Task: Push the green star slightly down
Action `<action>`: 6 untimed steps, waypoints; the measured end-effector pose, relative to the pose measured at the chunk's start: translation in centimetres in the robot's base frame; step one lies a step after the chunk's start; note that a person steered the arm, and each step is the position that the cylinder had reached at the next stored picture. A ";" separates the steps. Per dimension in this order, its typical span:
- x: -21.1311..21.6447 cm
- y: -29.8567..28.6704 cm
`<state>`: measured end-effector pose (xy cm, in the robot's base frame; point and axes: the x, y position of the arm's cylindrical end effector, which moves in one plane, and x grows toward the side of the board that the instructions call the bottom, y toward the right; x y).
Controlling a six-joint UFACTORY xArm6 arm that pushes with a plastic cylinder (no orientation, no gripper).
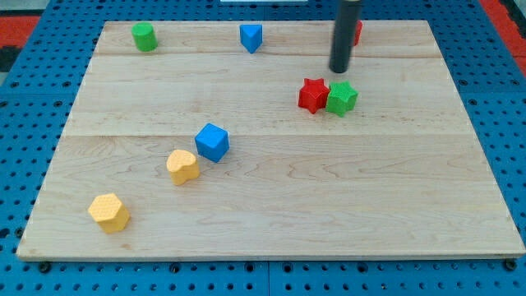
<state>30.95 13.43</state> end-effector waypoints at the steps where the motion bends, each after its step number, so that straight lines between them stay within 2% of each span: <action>1: 6.7 0.4; 2: 17.4 -2.1; 3: 24.8 -8.4; 4: 30.9 -18.5; 5: 29.9 -30.6; 6: 23.2 -35.2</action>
